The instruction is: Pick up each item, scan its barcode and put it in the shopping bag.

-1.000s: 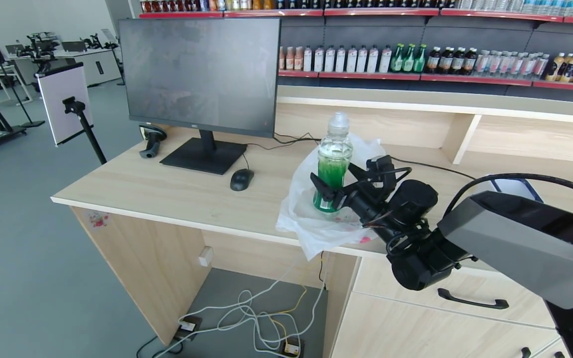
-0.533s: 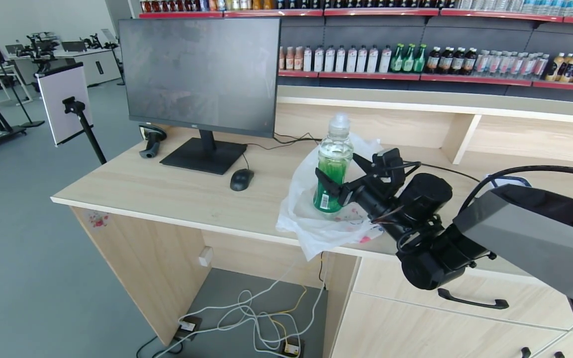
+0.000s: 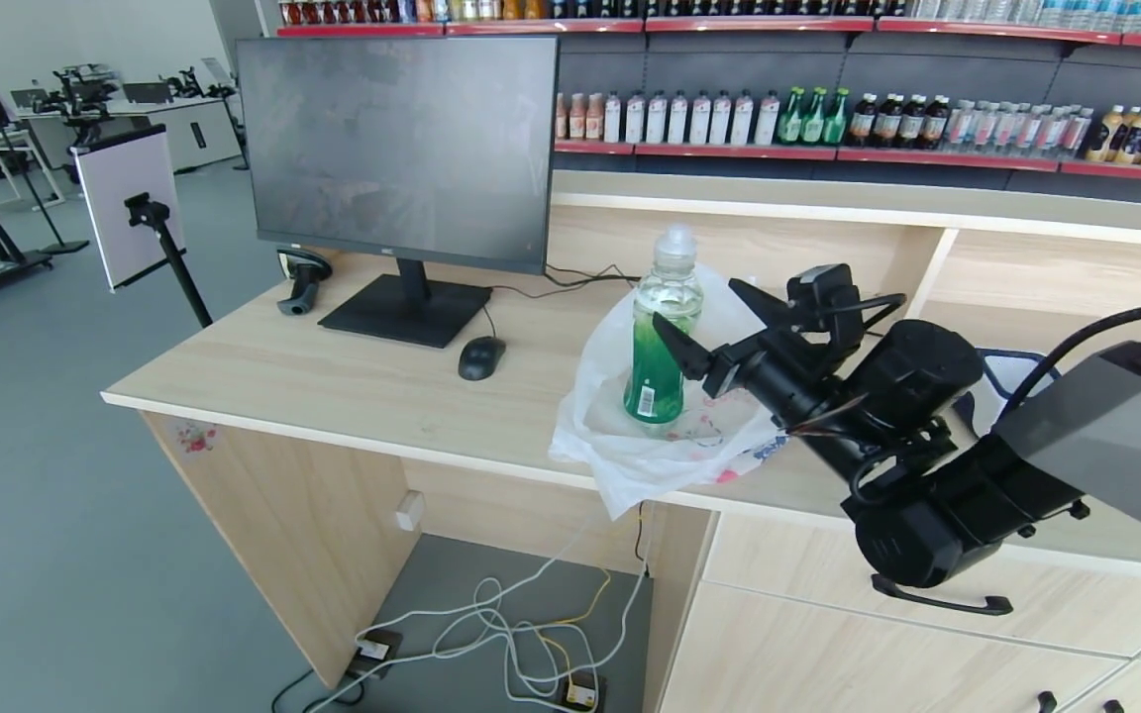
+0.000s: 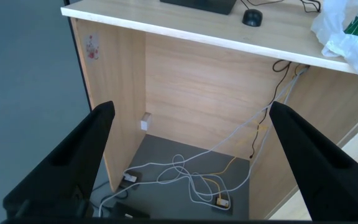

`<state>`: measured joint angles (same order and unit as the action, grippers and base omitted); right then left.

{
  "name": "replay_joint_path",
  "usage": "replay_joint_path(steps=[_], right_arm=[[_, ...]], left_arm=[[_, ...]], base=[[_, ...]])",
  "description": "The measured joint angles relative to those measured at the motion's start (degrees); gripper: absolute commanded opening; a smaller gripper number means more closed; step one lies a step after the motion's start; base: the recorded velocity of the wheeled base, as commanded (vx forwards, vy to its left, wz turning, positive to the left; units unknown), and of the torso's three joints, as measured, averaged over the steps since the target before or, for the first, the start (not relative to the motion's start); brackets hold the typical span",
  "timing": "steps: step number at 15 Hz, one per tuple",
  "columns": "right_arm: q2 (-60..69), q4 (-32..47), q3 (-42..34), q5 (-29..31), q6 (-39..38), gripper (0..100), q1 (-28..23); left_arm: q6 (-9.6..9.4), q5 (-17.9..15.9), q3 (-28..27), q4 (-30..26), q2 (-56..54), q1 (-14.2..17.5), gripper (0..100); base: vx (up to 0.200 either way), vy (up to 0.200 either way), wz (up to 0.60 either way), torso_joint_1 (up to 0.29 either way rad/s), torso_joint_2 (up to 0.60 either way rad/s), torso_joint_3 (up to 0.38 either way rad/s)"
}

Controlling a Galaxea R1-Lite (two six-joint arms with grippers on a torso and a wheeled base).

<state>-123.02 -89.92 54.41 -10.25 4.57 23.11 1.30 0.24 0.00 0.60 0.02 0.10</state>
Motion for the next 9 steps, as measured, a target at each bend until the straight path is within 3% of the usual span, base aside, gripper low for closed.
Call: replay_joint_path(steps=[7, 9], right_arm=[[9.7, -0.1, -4.2, -0.1, -0.6, 100, -5.8], [11.1, 0.0, -5.0, -0.1, -0.7, 100, -6.7]], left_arm=[[-0.11, 0.0, 0.0, 0.0, 0.0, 0.0, 100], [-0.18, 0.0, 0.0, 0.0, 0.0, 0.0, 100]], base=[[0.000, 0.000, 0.00, 0.000, 0.00, 0.000], [0.000, 0.000, -0.60, 0.002, 0.00, 0.000]])
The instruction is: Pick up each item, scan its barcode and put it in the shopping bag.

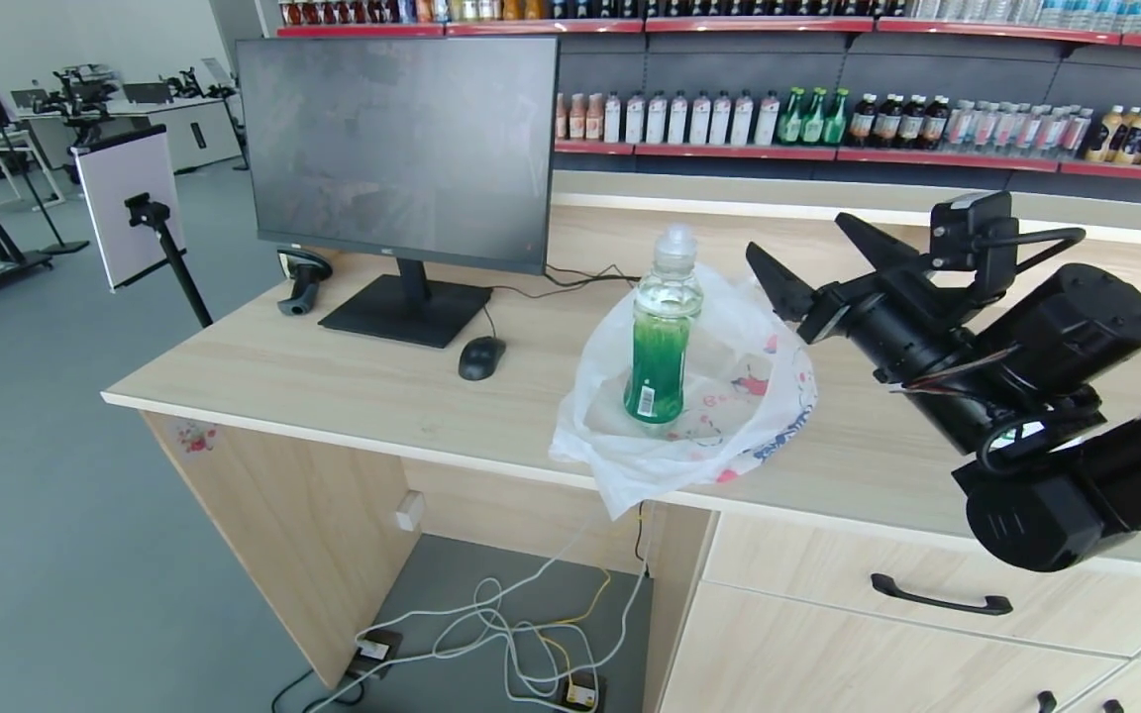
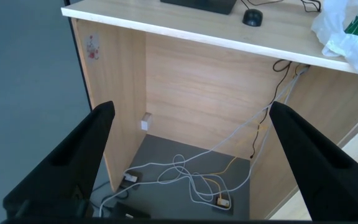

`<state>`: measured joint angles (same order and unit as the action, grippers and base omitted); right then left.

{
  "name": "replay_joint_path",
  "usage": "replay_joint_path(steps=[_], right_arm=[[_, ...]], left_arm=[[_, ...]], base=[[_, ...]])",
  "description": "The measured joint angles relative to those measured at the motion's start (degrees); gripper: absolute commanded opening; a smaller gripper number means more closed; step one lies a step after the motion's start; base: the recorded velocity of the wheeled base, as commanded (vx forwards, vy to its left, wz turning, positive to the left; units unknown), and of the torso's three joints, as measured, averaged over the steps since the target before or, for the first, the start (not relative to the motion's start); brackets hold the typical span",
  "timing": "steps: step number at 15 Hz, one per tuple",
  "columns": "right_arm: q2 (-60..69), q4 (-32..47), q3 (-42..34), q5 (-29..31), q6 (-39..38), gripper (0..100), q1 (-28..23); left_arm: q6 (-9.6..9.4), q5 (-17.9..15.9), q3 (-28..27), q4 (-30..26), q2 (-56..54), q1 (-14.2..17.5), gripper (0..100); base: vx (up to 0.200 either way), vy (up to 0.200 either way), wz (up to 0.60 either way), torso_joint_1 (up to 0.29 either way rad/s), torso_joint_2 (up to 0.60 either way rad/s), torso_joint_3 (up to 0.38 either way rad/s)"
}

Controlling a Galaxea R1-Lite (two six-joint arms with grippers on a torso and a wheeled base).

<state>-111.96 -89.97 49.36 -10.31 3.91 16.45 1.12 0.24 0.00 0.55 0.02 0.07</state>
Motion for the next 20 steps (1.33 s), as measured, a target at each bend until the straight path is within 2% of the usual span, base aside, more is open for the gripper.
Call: replay_joint_path(steps=[8, 10, 20], right_arm=[[2.5, 0.0, -0.6, 0.0, 0.0, 100, -1.2], [2.7, 0.0, -0.7, 0.0, 0.0, 100, -1.3], [3.2, 0.1, -1.1, 0.0, 0.0, 100, -1.2]], left_arm=[[0.00, 0.0, 0.0, -0.1, 0.0, 0.0, 100], [0.16, 0.0, 0.0, -0.1, 0.0, 0.0, 100], [0.44, 0.0, 0.0, 0.1, 0.0, 0.0, 100]], base=[[0.000, 0.000, -0.60, 0.004, 0.00, 0.002], [0.000, -0.200, -0.60, 0.002, 0.00, 0.007], [0.000, -0.200, 0.00, 0.001, 0.00, 0.002]])
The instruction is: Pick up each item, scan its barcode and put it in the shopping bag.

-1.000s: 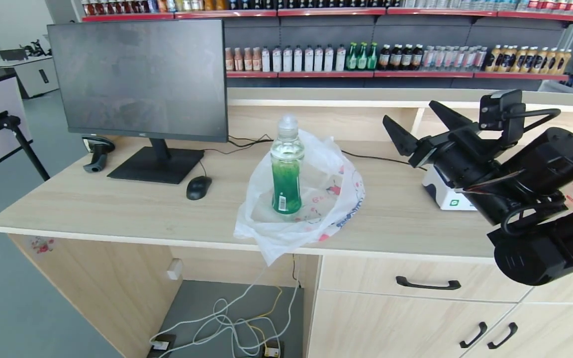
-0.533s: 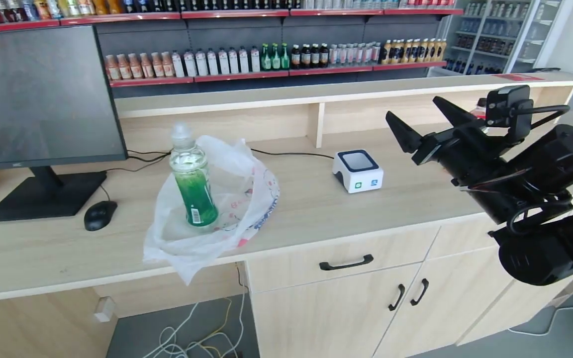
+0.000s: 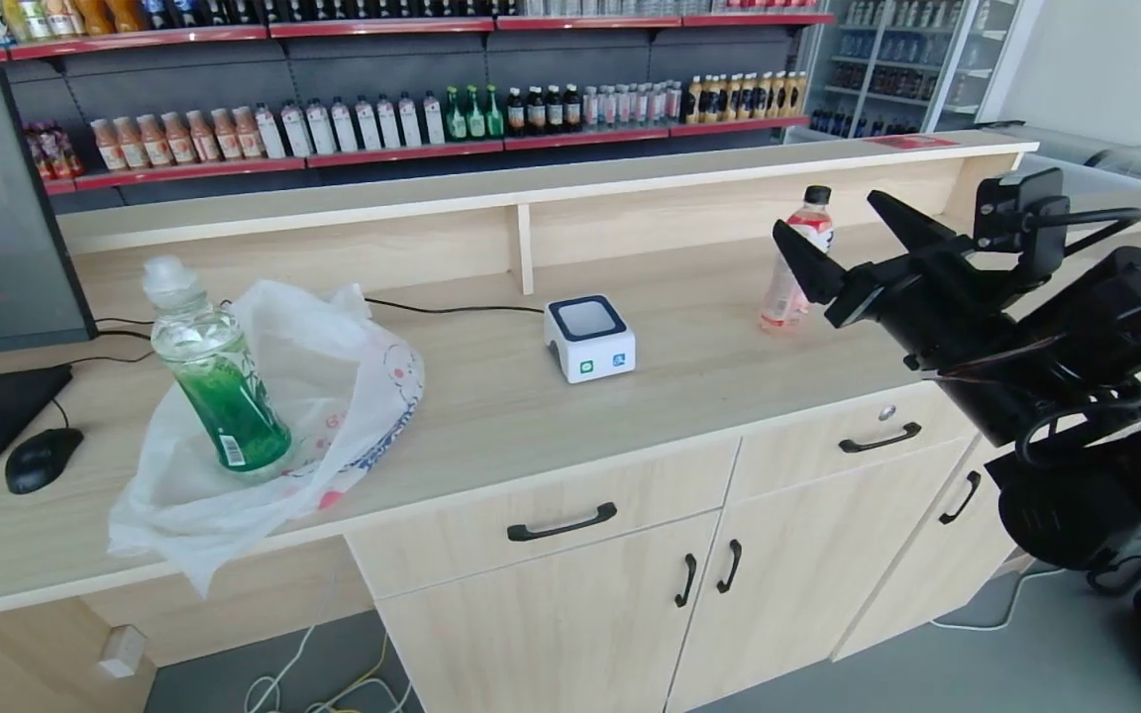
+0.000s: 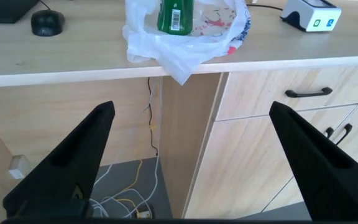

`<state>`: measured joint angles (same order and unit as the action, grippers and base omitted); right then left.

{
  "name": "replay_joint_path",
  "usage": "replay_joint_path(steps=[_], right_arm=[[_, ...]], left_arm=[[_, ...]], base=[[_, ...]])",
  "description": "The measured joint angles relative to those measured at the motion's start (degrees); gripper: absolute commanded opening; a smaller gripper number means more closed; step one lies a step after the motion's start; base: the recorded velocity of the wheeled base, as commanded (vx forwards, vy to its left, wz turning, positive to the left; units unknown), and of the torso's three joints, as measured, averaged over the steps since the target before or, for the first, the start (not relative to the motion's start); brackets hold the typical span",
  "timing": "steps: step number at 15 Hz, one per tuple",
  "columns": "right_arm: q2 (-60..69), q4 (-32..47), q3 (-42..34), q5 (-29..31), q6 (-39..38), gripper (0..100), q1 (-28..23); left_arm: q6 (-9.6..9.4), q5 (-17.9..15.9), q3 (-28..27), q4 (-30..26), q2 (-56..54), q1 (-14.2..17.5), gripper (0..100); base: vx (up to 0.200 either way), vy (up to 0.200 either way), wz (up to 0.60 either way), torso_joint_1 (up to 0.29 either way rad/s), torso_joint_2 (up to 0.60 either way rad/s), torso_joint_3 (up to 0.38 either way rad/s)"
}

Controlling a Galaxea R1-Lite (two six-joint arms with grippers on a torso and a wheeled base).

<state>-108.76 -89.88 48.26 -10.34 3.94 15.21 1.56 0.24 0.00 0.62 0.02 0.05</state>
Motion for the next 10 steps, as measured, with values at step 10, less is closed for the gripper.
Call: replay_joint_path(steps=[10], right_arm=[[1.2, 0.0, -4.8, 0.0, 0.0, 100, 0.2]], left_arm=[[0.02, 0.0, 0.0, -0.1, 0.0, 0.0, 100]], base=[[0.000, -0.200, 0.00, 0.000, 0.00, 0.002]])
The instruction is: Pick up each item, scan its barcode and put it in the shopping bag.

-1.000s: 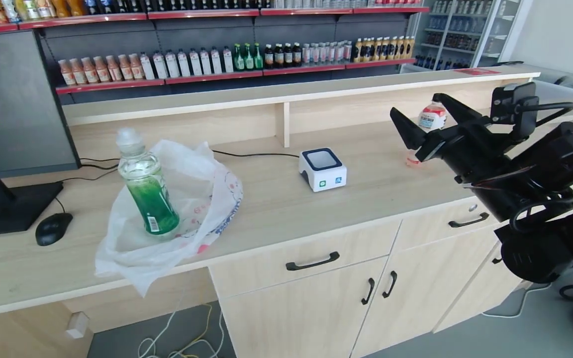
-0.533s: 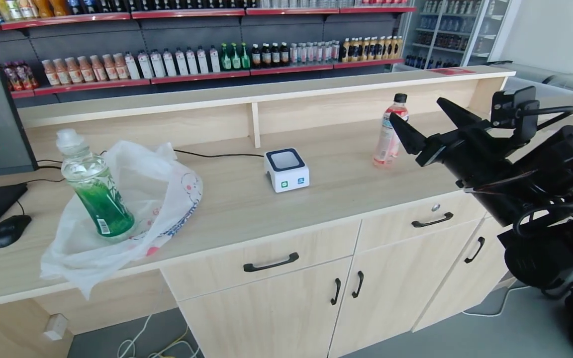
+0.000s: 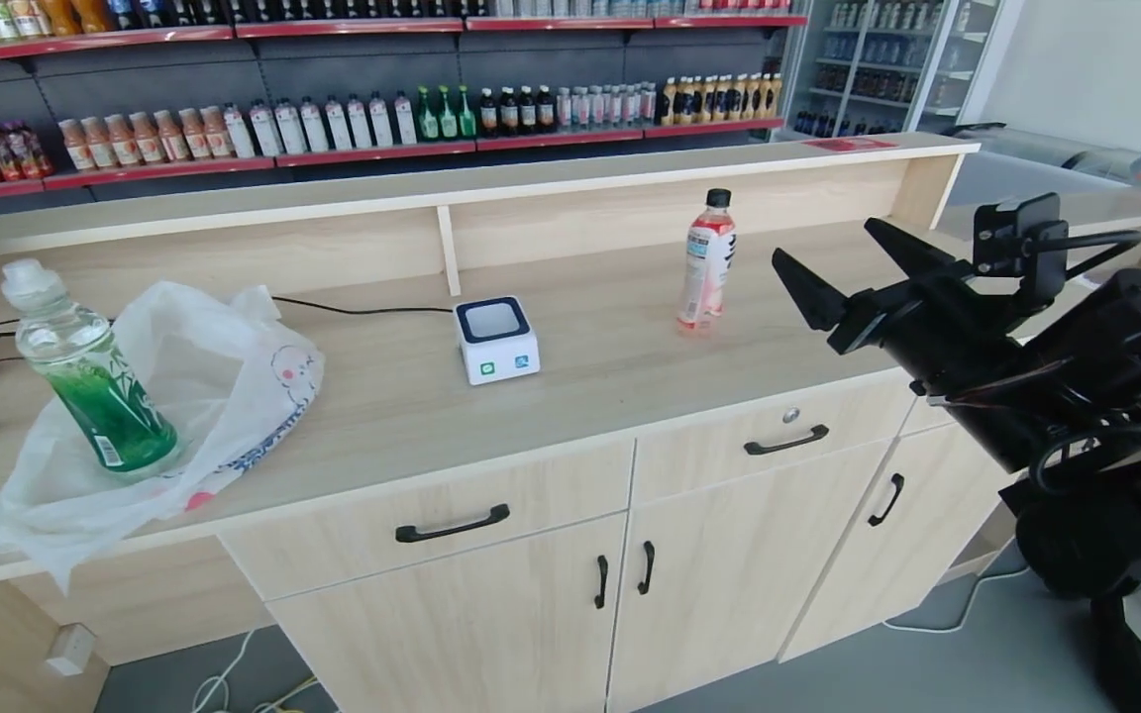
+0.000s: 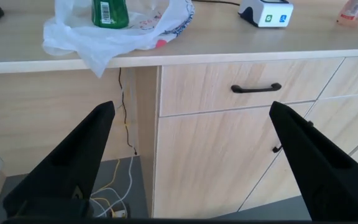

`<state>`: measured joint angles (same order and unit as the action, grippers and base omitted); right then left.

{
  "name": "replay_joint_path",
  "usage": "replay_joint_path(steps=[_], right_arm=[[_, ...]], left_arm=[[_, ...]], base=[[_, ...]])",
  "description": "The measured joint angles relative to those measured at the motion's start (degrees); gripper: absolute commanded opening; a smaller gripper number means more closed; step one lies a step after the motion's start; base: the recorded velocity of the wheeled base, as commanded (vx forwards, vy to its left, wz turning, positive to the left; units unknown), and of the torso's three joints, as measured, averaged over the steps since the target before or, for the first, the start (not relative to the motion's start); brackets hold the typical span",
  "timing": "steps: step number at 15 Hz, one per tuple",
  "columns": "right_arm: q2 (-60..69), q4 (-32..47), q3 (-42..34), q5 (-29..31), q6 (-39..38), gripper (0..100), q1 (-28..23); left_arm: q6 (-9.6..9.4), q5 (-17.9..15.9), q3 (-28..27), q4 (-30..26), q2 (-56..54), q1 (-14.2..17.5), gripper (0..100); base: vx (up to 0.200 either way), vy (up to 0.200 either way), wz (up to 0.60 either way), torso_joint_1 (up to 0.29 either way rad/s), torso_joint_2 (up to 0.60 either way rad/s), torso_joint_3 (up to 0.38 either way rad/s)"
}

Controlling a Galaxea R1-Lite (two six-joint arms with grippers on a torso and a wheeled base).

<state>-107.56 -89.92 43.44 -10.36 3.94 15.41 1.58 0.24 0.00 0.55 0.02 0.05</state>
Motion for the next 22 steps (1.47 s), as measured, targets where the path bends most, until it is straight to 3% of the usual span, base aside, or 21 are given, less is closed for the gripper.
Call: replay_joint_path(steps=[2, 10, 17, 22], right_arm=[[0.0, 0.0, -0.4, 0.0, 0.0, 100, 0.0], [-0.8, 0.0, -2.5, 0.0, 0.0, 100, 4.3], [-2.1, 0.0, -0.9, 0.0, 0.0, 100, 4.6], [-3.5, 0.0, 0.3, 0.0, 0.0, 100, 4.4]], left_arm=[[0.05, 0.0, 0.0, 0.0, 0.0, 0.0, 100], [0.05, 0.0, 0.0, 0.0, 0.0, 0.0, 100], [-0.02, 0.0, 0.0, 0.0, 0.0, 0.0, 100], [-0.04, 0.0, 0.0, 0.1, 0.0, 0.0, 100]], base=[[0.100, -0.200, 0.00, 0.000, 0.00, 0.002], [0.200, 0.000, 0.00, 0.004, 0.00, 0.006], [0.000, 0.000, 0.00, 0.000, 0.00, 0.000], [0.000, 0.000, 0.60, 0.002, 0.00, 0.001]])
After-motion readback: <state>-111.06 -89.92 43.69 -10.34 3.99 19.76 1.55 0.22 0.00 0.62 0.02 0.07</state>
